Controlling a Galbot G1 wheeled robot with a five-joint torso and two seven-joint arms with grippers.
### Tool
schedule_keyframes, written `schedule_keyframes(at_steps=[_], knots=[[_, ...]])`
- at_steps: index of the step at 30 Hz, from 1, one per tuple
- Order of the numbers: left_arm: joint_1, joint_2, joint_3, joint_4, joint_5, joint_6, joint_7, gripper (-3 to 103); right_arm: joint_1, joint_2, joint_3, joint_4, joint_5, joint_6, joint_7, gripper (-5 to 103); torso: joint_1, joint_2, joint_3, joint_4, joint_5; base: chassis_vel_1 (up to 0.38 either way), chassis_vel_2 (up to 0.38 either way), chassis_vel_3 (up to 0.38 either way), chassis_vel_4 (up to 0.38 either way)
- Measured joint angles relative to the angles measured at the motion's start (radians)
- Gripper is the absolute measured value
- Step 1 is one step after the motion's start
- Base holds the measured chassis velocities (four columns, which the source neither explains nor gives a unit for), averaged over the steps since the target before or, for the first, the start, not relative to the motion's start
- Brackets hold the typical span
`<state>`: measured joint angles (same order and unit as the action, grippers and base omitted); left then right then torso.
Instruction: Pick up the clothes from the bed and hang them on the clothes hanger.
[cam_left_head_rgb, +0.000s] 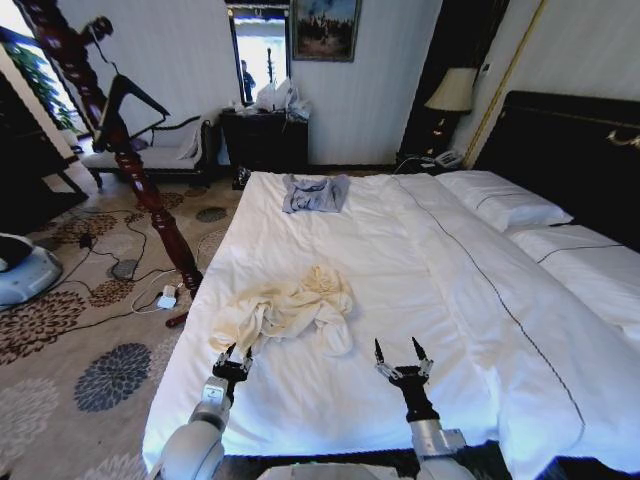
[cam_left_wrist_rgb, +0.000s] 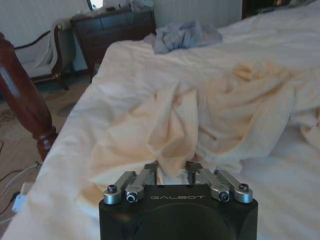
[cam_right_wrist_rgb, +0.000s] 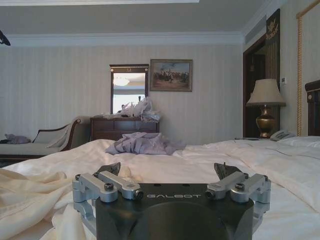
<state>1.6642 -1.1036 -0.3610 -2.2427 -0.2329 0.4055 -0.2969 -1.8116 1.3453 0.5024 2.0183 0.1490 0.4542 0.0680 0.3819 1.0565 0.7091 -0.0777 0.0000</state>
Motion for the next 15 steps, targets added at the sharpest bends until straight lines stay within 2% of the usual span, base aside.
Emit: schedule_keyframes(at_steps=[2, 5, 6, 9, 12, 15], knots=[[0.003, 0.007, -0.006, -0.011, -0.004, 0.001, 0.0, 28, -0.001, 0.0, 0.0, 0.001, -0.001, 0.001, 0.0, 100, 0.0, 0.0, 0.0, 0.0, 0.0, 0.0, 0.0, 0.0, 0.0], [0.016, 0.024, -0.02, -0.035, -0.01, 0.003, 0.003, 11, 0.001, 0.0, -0.002, 0.001, -0.001, 0.001, 0.0, 100, 0.0, 0.0, 0.0, 0.0, 0.0, 0.0, 0.0, 0.0, 0.0], [0.016, 0.024, -0.02, -0.035, -0.01, 0.003, 0.003, 11, 0.001, 0.0, -0.002, 0.001, -0.001, 0.001, 0.0, 100, 0.0, 0.0, 0.0, 0.0, 0.0, 0.0, 0.0, 0.0, 0.0], [0.016, 0.024, -0.027, -0.036, -0.018, 0.003, 0.003, 1, 0.006, 0.001, -0.006, 0.001, -0.002, 0.001, 0.0, 100, 0.0, 0.0, 0.0, 0.0, -0.0001, 0.0, 0.0, 0.0, 0.0], [0.008, 0.021, -0.032, -0.04, -0.032, 0.001, 0.001, 0, 0.008, 0.001, -0.008, 0.001, -0.002, 0.001, 0.0, 100, 0.0, 0.0, 0.0, 0.0001, -0.0001, 0.0, 0.0, 0.0, 0.0], [-0.021, 0.019, -0.058, -0.068, -0.098, -0.023, 0.002, 0, 0.01, -0.001, -0.01, -0.002, -0.001, 0.001, 0.0, 100, 0.0, 0.0, 0.0, 0.0001, -0.0001, 0.0, 0.0, 0.0, 0.0]])
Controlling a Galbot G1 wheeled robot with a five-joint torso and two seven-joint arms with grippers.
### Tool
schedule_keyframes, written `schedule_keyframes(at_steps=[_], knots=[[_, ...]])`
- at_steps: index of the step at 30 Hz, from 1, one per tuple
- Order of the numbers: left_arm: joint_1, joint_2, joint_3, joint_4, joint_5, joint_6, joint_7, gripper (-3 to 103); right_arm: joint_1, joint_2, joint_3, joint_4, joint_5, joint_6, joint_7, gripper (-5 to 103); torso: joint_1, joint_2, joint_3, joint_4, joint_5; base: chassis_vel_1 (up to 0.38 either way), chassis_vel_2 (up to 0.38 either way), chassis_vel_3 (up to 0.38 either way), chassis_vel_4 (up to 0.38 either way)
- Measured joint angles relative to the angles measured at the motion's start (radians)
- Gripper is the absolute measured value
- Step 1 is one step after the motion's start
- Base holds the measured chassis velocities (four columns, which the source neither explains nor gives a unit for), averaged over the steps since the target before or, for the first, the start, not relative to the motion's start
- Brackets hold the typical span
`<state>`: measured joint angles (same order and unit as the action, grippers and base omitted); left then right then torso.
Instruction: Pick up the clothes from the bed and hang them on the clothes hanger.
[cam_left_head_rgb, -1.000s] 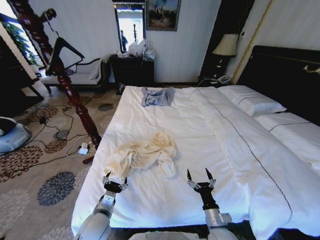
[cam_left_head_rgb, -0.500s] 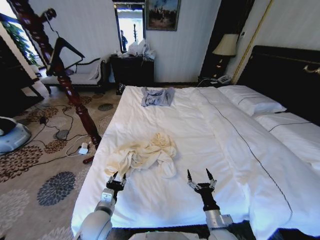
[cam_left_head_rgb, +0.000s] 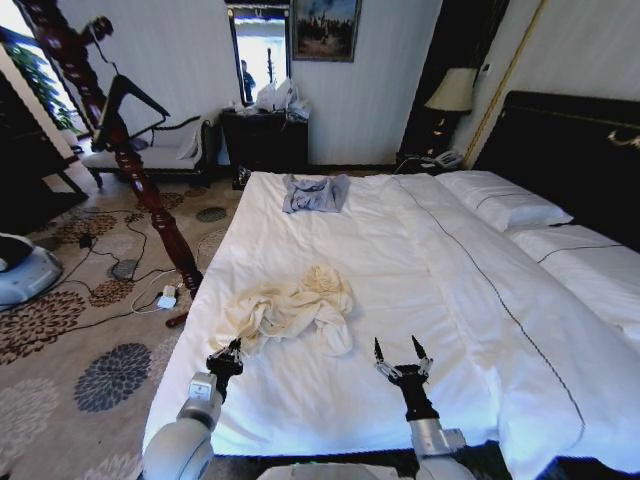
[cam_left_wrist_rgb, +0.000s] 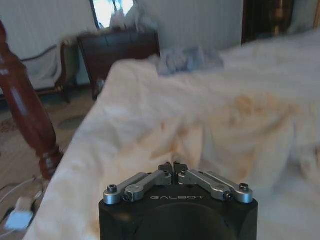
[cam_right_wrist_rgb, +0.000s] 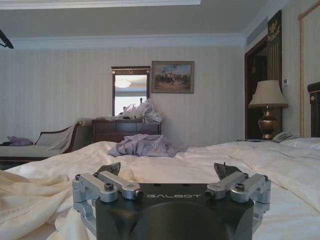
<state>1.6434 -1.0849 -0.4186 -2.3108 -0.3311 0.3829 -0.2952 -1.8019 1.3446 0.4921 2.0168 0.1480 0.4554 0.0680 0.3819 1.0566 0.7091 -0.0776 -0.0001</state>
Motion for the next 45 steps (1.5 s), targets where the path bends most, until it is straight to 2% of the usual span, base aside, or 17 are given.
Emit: schedule_keyframes(at_steps=[3, 4, 6, 7, 10, 13, 15, 18, 20, 23, 26, 28, 29, 33, 34, 39, 45], knots=[[-0.032, 0.008, -0.033, -0.024, -0.075, -0.006, 0.003, 0, 0.002, -0.003, -0.005, 0.0, 0.015, 0.0, 0.0, 100, 0.0, 0.0, 0.0, -0.0001, -0.0001, 0.0, 0.0, 0.0, 0.0], [-0.064, 0.029, -0.086, -0.047, -0.162, -0.005, 0.01, 0, 0.005, -0.013, -0.018, 0.006, 0.065, -0.008, 0.0, 100, 0.0, 0.0, 0.0, -0.0006, 0.0, 0.0, 0.0, 0.0, 0.0], [-0.074, 0.084, -0.175, -0.068, -0.237, 0.003, 0.038, 0, 0.022, -0.031, -0.037, 0.024, 0.163, -0.032, 0.001, 100, 0.0, 0.0, 0.0, -0.0006, -0.0001, 0.0, 0.0, 0.0, 0.0], [-0.074, 0.084, -0.175, -0.068, -0.237, 0.003, 0.038, 0, 0.022, -0.031, -0.037, 0.024, 0.163, -0.032, 0.001, 100, 0.0, 0.0, 0.0, -0.0006, -0.0001, 0.0, 0.0, 0.0, 0.0], [-0.031, 0.205, -0.335, -0.072, -0.266, 0.004, 0.078, 0, 0.069, -0.079, -0.042, 0.061, 0.305, -0.082, 0.003, 100, 0.0, 0.0, 0.0, 0.0004, 0.0001, 0.0, 0.0, 0.0, 0.0], [0.018, 0.245, -0.406, -0.059, -0.26, 0.016, 0.09, 0, 0.105, -0.133, -0.04, 0.07, 0.348, -0.113, 0.012, 100, 0.0, 0.0, 0.0, -0.0009, 0.0003, 0.0, 0.0, 0.0, 0.0], [0.039, 0.247, -0.422, -0.051, -0.25, 0.024, 0.091, 0, 0.121, -0.162, -0.041, 0.074, 0.361, -0.124, 0.014, 100, 0.0, 0.0, 0.0, -0.0002, 0.0001, 0.0, 0.0, 0.0, 0.0], [0.107, 0.154, -0.373, 0.058, -0.084, 0.049, 0.065, 0, 0.2, -0.361, -0.1, 0.108, 0.44, -0.213, 0.071, 100, 0.0, 0.0, 0.0, 0.0003, -0.0003, 0.0, 0.0, 0.0, 0.0], [0.108, 0.137, -0.359, 0.073, -0.061, 0.051, 0.064, 0, 0.211, -0.382, -0.108, 0.112, 0.446, -0.227, 0.078, 100, 0.0, 0.0, 0.0, 0.0002, -0.0002, 0.0, 0.0, 0.0, 0.0], [0.11, 0.063, -0.307, 0.132, 0.038, 0.052, 0.064, 0, 0.295, -0.506, -0.155, 0.111, 0.482, -0.299, 0.099, 100, 0.0, 0.0, 0.0, -0.0003, 0.0002, 0.0, 0.0, 0.0, 0.0], [0.116, 0.047, -0.302, 0.134, 0.055, 0.048, 0.067, 0, 0.352, -0.564, -0.195, 0.091, 0.505, -0.334, 0.103, 100, 0.0, 0.0, 0.0, -0.0001, 0.0004, 0.0, 0.0, 0.0, 0.0], [0.123, 0.036, -0.308, 0.131, 0.063, 0.043, 0.068, 0, 0.434, -0.631, -0.267, 0.069, 0.531, -0.412, 0.116, 100, 0.0, 0.0, 0.0, -0.0002, 0.0003, 0.0, 0.0, 0.0, 0.0], [0.123, 0.036, -0.308, 0.131, 0.063, 0.043, 0.068, 0, 0.434, -0.631, -0.267, 0.069, 0.531, -0.412, 0.116, 100, 0.0, 0.0, 0.0, -0.0002, 0.0003, 0.0, 0.0, 0.0, 0.0], [0.126, 0.02, -0.316, 0.113, 0.076, 0.04, 0.068, 0, 0.641, -0.69, -0.456, 0.016, 0.518, -0.558, 0.143, 100, 0.0, 0.0, 0.0, -0.0002, 0.0001, 0.0, 0.0, 0.0, 0.0], [0.126, 0.02, -0.316, 0.113, 0.076, 0.04, 0.068, 0, 0.641, -0.69, -0.456, 0.016, 0.518, -0.558, 0.143, 100, 0.0, 0.0, 0.0, -0.0002, 0.0001, 0.0, 0.0, 0.0, 0.0], [0.114, -0.01, -0.311, 0.101, 0.099, 0.04, 0.068, 0, 0.867, -0.667, -0.697, -0.031, 0.484, -0.678, 0.182, 100, 0.0, 0.0, 0.0, -0.0002, 0.0002, 0.0, 0.0, 0.0, 0.0], [0.103, -0.029, -0.309, 0.095, 0.108, 0.039, 0.066, 0, 1.016, -0.642, -0.844, -0.048, 0.468, -0.758, 0.182, 100, 0.0, 0.0, 0.0, -0.0002, 0.0001, 0.0, 0.0, 0.0, 0.0]])
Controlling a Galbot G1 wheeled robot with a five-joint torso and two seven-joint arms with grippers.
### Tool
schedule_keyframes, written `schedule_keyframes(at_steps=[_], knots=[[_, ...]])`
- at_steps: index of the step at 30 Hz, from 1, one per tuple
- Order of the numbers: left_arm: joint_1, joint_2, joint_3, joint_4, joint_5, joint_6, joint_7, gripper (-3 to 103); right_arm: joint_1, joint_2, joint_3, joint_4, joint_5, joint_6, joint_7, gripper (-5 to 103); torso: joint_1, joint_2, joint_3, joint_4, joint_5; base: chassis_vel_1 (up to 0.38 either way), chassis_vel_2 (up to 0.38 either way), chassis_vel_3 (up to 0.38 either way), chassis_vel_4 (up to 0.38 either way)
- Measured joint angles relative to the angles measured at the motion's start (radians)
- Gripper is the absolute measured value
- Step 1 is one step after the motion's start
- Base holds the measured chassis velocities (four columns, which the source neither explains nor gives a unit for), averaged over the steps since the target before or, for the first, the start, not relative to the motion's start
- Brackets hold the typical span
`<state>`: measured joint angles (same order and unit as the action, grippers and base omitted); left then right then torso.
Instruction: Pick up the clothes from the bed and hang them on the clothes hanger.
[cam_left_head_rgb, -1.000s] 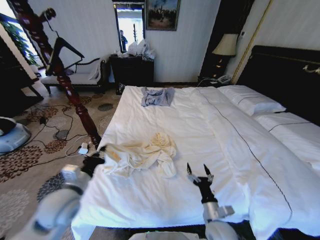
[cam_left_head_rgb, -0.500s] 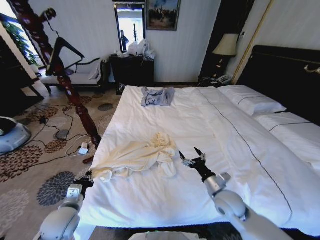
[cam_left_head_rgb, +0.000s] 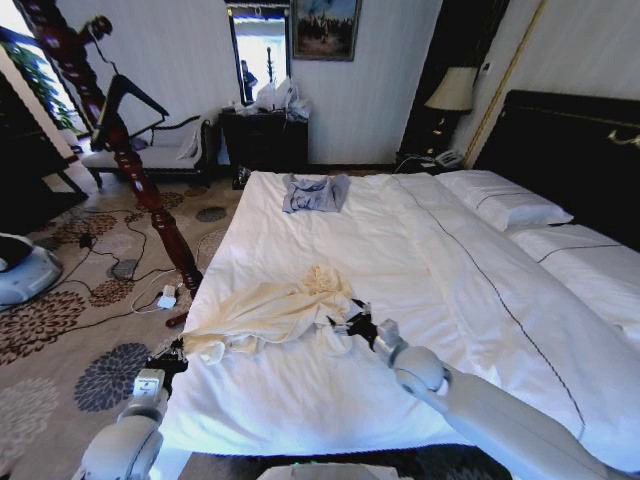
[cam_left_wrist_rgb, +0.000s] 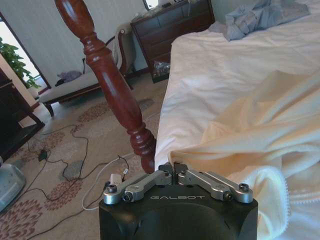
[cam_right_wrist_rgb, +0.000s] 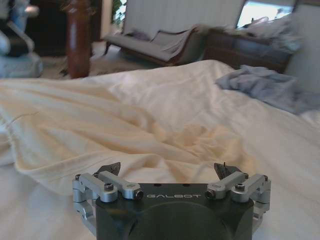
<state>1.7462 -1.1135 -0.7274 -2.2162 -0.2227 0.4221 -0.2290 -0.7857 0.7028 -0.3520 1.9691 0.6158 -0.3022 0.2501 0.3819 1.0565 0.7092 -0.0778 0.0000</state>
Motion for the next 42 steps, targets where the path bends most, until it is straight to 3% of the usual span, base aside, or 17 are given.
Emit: schedule_keyframes(at_steps=[4, 6, 10, 15, 18, 19, 22, 28, 30, 31, 33, 36, 38, 40, 42], knots=[[-0.008, -0.016, 0.0, -0.015, 0.006, -0.005, -0.001, 0, 0.164, 0.022, -0.153, -0.036, -0.011, -0.073, 0.001, 100, 0.0, 0.0, 0.0, -0.0001, -0.0003, 0.0, 0.0, 0.0, 0.0], [-0.01, -0.019, 0.0, -0.015, 0.006, -0.006, -0.001, 0, 0.18, 0.027, -0.168, -0.041, -0.008, -0.085, 0.001, 100, 0.0, 0.0, 0.0, -0.0001, -0.0002, 0.0, 0.0, 0.0, 0.0], [-0.021, -0.036, 0.004, -0.011, 0.01, -0.012, -0.003, 0, 0.28, 0.083, -0.267, -0.08, 0.04, -0.191, 0.001, 100, 0.0, 0.0, 0.0, 0.0003, -0.0002, 0.0, 0.0, 0.0, 0.0], [-0.031, -0.036, 0.002, -0.009, 0.008, -0.014, -0.003, 0, 0.303, 0.117, -0.293, -0.087, 0.089, -0.299, 0.012, 103, 0.0, 0.0, 0.0, -0.0001, -0.0002, 0.0, 0.0, 0.0, 0.0], [-0.035, -0.033, 0.0, -0.007, 0.005, -0.015, -0.005, 0, 0.307, 0.131, -0.298, -0.099, 0.086, -0.298, 0.016, 95, 0.0, 0.0, 0.0, -0.0001, -0.0001, 0.0, 0.0, 0.0, 0.0], [-0.037, -0.032, -0.001, -0.007, 0.004, -0.015, -0.005, 0, 0.308, 0.135, -0.299, -0.104, 0.083, -0.295, 0.018, 95, 0.0, 0.0, 0.0, -0.0001, -0.0001, 0.0, 0.0, 0.0, 0.0], [-0.042, -0.019, -0.008, -0.003, -0.007, -0.016, -0.008, 0, 0.309, 0.153, -0.292, -0.128, 0.075, -0.271, 0.044, 79, 0.0, 0.0, 0.0, 0.0, 0.0, 0.0, 0.0, 0.0, 0.0], [-0.055, -0.009, -0.013, 0.001, -0.026, -0.016, -0.019, 0, 0.301, 0.161, -0.273, -0.15, 0.061, -0.233, 0.049, 62, 0.0, 0.0, 0.0, 0.0, 0.0, 0.0, 0.0, 0.0, 0.0], [-0.061, -0.006, -0.014, 0.002, -0.034, -0.016, -0.023, 0, 0.297, 0.162, -0.266, -0.16, 0.056, -0.217, 0.049, 51, 0.0, 0.0, 0.0, 0.0, -0.0001, 0.0, 0.0, 0.0, 0.0], [-0.068, -0.003, -0.015, 0.002, -0.046, -0.016, -0.027, 0, 0.292, 0.164, -0.256, -0.175, 0.053, -0.176, 0.047, 46, 0.0, 0.0, 0.0, 0.0, 0.0, 0.0, 0.0, 0.0, 0.0], [-0.071, -0.001, -0.017, 0.002, -0.054, -0.016, -0.03, 0, 0.289, 0.164, -0.252, -0.181, 0.053, -0.153, 0.041, 46, 0.0, 0.0, 0.0, 0.0, -0.0001, 0.0, 0.0, 0.0, 0.0], [-0.086, 0.01, -0.023, 0.001, -0.091, -0.016, -0.043, 0, 0.279, 0.164, -0.22, -0.209, 0.062, -0.045, -0.003, 30, 0.0, 0.0, 0.0, 0.0001, 0.0, 0.0, 0.0, 0.0, 0.0], [-0.094, 0.019, -0.027, 0.001, -0.106, -0.016, -0.048, 0, 0.271, 0.164, -0.196, -0.22, 0.101, 0.013, -0.012, 19, 0.0, 0.0, 0.0, 0.0, 0.0, 0.0, 0.0, 0.0, 0.0], [-0.097, 0.022, -0.029, 0.001, -0.111, -0.016, -0.049, 0, 0.269, 0.164, -0.19, -0.222, 0.118, 0.032, -0.013, 19, 0.0, 0.0, 0.0, 0.0, 0.0, 0.0, 0.0, 0.0, 0.0], [-0.112, 0.036, -0.035, 0.003, -0.135, -0.016, -0.051, 0, 0.259, 0.17, -0.144, -0.23, 0.209, 0.126, -0.031, 8, 0.0, 0.0, 0.0, 0.0002, 0.0, 0.0, 0.0, 0.0, 0.0]])
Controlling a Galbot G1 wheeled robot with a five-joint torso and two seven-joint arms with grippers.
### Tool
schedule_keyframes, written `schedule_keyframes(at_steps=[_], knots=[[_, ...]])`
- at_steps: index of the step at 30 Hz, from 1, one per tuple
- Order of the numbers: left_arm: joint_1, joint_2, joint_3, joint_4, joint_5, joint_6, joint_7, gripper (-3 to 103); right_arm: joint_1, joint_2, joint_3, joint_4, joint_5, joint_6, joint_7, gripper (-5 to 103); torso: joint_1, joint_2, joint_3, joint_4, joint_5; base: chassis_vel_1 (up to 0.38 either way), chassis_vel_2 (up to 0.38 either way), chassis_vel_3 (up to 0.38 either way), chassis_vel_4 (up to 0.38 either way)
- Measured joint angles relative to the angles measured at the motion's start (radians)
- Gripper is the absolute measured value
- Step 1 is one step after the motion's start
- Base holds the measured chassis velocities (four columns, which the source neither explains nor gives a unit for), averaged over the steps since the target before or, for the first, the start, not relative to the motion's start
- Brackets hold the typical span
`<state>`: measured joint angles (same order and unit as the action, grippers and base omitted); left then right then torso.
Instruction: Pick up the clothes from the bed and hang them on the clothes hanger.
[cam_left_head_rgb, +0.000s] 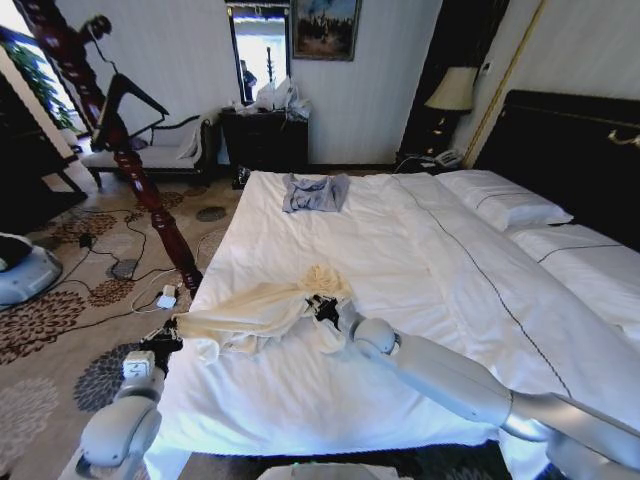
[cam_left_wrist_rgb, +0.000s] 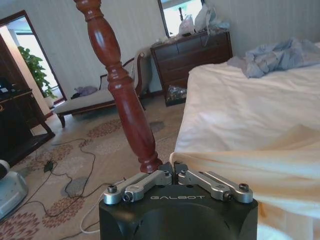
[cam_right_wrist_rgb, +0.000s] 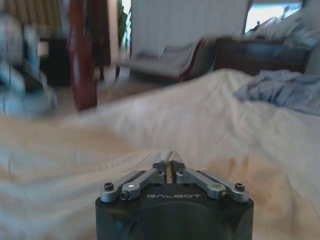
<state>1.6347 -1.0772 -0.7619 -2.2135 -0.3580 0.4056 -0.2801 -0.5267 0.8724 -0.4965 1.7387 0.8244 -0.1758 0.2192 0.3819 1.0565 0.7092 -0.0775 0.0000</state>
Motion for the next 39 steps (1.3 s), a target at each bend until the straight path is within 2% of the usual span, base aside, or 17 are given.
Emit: schedule_keyframes(at_steps=[1, 2, 4, 7, 9, 11, 15, 17, 20, 24, 28, 30, 31, 35, 36, 37, 39], knots=[[-0.014, 0.011, -0.004, 0.002, -0.022, 0.0, -0.001, 0, -0.003, 0.007, 0.033, -0.005, 0.035, 0.055, -0.013, 3, 0.0, 0.0, 0.0, 0.0, 0.0001, 0.0, 0.0, 0.0, 0.0], [-0.014, 0.011, -0.004, 0.002, -0.022, 0.0, -0.001, 0, -0.003, 0.007, 0.033, -0.005, 0.035, 0.055, -0.013, 3, 0.0, 0.0, 0.0, 0.0, 0.0001, 0.0, 0.0, 0.0, 0.0], [-0.04, 0.031, -0.013, 0.005, -0.065, 0.001, -0.006, 0, -0.004, 0.018, 0.09, -0.007, 0.085, 0.119, -0.028, 1, 0.0, 0.0, 0.0, 0.0, 0.0, 0.0, 0.0, 0.0, 0.0], [-0.119, 0.091, -0.034, 0.026, -0.168, 0.01, -0.026, 0, 0.012, 0.032, 0.199, 0.009, 0.173, 0.172, -0.027, 0, 0.0, 0.0, 0.0, -0.0001, -0.0001, 0.0, 0.0, 0.0, 0.0], [-0.134, 0.103, -0.037, 0.032, -0.184, 0.013, -0.029, 0, 0.017, 0.034, 0.224, 0.013, 0.19, 0.178, -0.025, 0, 0.0, 0.0, 0.0, -0.0001, -0.0004, 0.0, 0.0, 0.0, 0.0], [-0.228, 0.179, -0.049, 0.067, -0.291, 0.016, -0.048, 0, 0.039, 0.036, 0.319, 0.023, 0.227, 0.199, -0.016, 0, 0.0, 0.0, 0.0, -0.0003, -0.0001, 0.0, 0.0, 0.0, 0.0], [-0.389, 0.281, -0.047, 0.11, -0.432, 0.013, -0.056, 0, 0.067, 0.026, 0.443, 0.061, 0.271, 0.216, -0.01, 0, 0.0, 0.0, 0.0, -0.0004, 0.0001, 0.0, 0.0, 0.0, 0.0], [-0.42, 0.296, -0.043, 0.117, -0.453, 0.012, -0.057, 0, 0.074, 0.023, 0.46, 0.068, 0.276, 0.217, -0.009, 0, 0.0, 0.0, 0.0, -0.0006, 0.0001, 0.0, 0.0, 0.0, 0.0], [-0.571, 0.366, -0.014, 0.142, -0.551, 0.0, -0.058, 0, 0.132, 0.003, 0.533, 0.111, 0.305, 0.219, -0.008, 0, 0.0, 0.0, 0.0, -0.0004, 0.0001, 0.0, 0.0, 0.0, 0.0], [-0.625, 0.412, 0.006, 0.144, -0.597, 0.017, -0.062, 0, 0.143, -0.036, 0.564, 0.164, 0.332, 0.214, -0.004, 0, 0.0, 0.0, 0.0, 0.0, -0.0001, 0.0, 0.0, 0.0, 0.0], [-0.577, 0.423, 0.0, 0.132, -0.578, 0.029, -0.051, 0, 0.057, -0.072, 0.577, 0.199, 0.295, 0.196, 0.005, 0, 0.0, 0.0, 0.0, 0.0, 0.0, 0.0, 0.0, 0.0, 0.0], [-0.443, 0.415, -0.02, 0.109, -0.484, 0.062, -0.051, 0, -0.091, -0.096, 0.597, 0.223, 0.192, 0.165, 0.013, -3, 0.0, 0.0, 0.0, -0.0003, 0.0007, 0.0, 0.0, 0.0, 0.0], [-0.443, 0.415, -0.02, 0.109, -0.484, 0.062, -0.051, 0, -0.091, -0.096, 0.597, 0.223, 0.192, 0.165, 0.013, -3, 0.0, 0.0, 0.0, -0.0003, 0.0007, 0.0, 0.0, 0.0, 0.0], [-0.262, 0.312, -0.016, 0.093, -0.339, 0.098, -0.072, 0, -0.293, -0.083, 0.6, 0.229, 0.1, 0.123, 0.018, 12, 0.0, 0.0, 0.0, 0.0, 0.0, 0.0, 0.0, 0.0, 0.0], [-0.233, 0.272, -0.012, 0.093, -0.309, 0.099, -0.075, 0, -0.335, -0.071, 0.587, 0.228, 0.082, 0.118, 0.018, 17, 0.0, 0.0, 0.0, 0.0, 0.0, 0.0, 0.0, 0.0, 0.0], [-0.233, 0.272, -0.012, 0.093, -0.309, 0.099, -0.075, 0, -0.335, -0.071, 0.587, 0.228, 0.082, 0.118, 0.018, 17, 0.0, 0.0, 0.0, 0.0, 0.0, 0.0, 0.0, 0.0, 0.0], [-0.177, 0.196, 0.003, 0.097, -0.239, 0.107, -0.078, 0, -0.381, -0.046, 0.536, 0.219, 0.049, 0.112, 0.018, 28, 0.0, 0.0, 0.0, -0.0004, 0.0001, 0.0, 0.0, 0.0, 0.0]])
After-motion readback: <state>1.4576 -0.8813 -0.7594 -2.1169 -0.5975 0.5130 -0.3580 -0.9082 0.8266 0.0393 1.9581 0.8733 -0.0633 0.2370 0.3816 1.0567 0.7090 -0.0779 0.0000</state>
